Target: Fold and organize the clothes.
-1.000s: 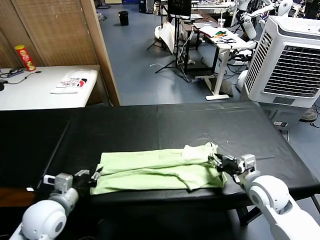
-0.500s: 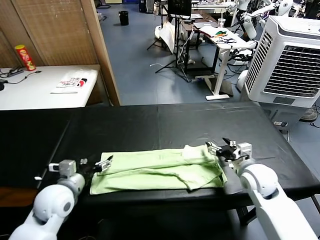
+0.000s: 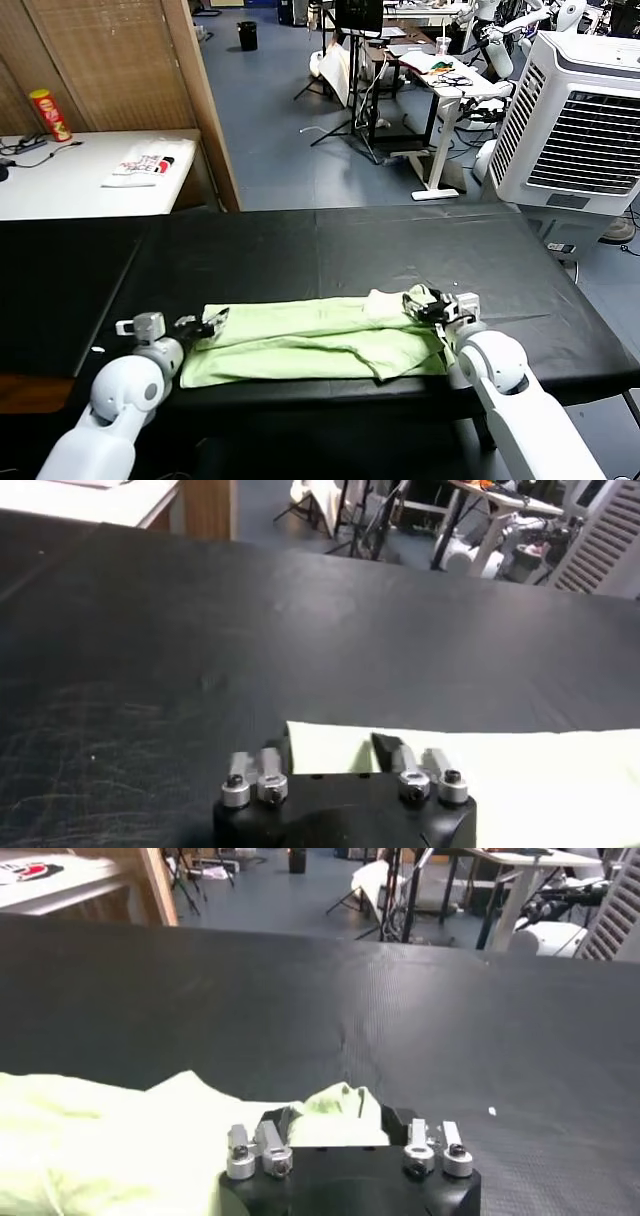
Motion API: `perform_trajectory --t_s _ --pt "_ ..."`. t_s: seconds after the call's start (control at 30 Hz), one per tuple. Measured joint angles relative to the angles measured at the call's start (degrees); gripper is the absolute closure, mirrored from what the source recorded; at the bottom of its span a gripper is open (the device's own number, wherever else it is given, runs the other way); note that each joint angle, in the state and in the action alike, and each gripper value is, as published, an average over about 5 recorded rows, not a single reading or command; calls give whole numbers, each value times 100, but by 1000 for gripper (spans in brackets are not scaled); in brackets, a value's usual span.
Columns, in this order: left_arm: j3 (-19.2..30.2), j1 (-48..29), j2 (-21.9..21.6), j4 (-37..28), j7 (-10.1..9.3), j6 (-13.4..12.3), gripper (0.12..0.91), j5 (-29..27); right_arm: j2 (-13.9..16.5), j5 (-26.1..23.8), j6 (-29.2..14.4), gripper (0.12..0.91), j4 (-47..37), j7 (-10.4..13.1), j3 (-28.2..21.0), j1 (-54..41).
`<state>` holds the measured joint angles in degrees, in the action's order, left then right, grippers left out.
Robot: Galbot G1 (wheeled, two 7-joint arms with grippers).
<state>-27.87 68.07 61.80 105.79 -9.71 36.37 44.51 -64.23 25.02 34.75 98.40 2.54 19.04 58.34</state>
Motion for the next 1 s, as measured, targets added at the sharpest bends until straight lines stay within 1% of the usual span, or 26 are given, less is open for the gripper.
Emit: perform_trajectory --t_s 0.1,0.17,0.2,0.27,0.33,0.37,0.43,0.47,0.5,0.53,0.63,0.67,0.7,0.73,0.77,0.8,0.87,0.9,1.0 --pt "6 -45 71 -111 -36 -119 820 -23 -67 -97 -160 779 -53 58 -12 36" --pt "26 -82 124 -188 -31 -248 880 -171 -111 -171 -307 834 -102 113 -20 42" --pt "42 -103 151 -228 -12 -320 893 -283 -130 -200 -380 843 -129 133 -23 38" --pt "77 -151 200 -301 43 -447 892 -538 -154 -220 -512 836 -178 117 -20 23" --pt "101 -195 235 -349 105 -517 894 -772 -156 -187 -601 827 -202 26 -9 14" --pt "106 -214 245 -364 138 -538 896 -879 -148 -166 -632 808 -204 -38 0 16" --pt "109 -243 247 -385 213 -584 885 -1069 -116 -135 -668 735 -185 -175 21 38" --pt "107 -252 239 -393 245 -612 857 -1151 -95 -129 -679 686 -167 -235 33 54" --pt "101 -258 226 -399 264 -637 828 -1213 -73 -128 -691 620 -145 -285 46 74" --pt "92 -261 210 -403 275 -660 784 -1255 -50 -131 -701 569 -119 -325 60 95" --pt "43 -244 150 -389 283 -706 621 -1300 19 -137 -720 402 -18 -390 107 171" --pt "23 -231 126 -375 287 -718 554 -1302 46 -136 -726 357 27 -398 128 204" --pt "0 -213 97 -354 292 -730 504 -1303 76 -135 -732 307 80 -404 150 239" --pt "-25 -192 63 -330 297 -742 454 -1303 107 -130 -739 275 141 -408 175 279" --pt "-55 -168 28 -302 301 -753 390 -1303 139 -121 -744 257 207 -410 203 322" --pt "-87 -140 -9 -270 304 -764 343 -1300 170 -109 -748 239 275 -409 232 367" --pt "-164 -67 -72 -192 309 -781 272 -1280 227 -75 -752 231 433 -409 304 470" --pt "-206 -18 -91 -144 314 -789 252 -1258 253 -59 -753 229 518 -408 346 529" --pt "-345 206 -95 39 334 -852 235 -1205 308 -30 -765 227 784 -416 469 718"
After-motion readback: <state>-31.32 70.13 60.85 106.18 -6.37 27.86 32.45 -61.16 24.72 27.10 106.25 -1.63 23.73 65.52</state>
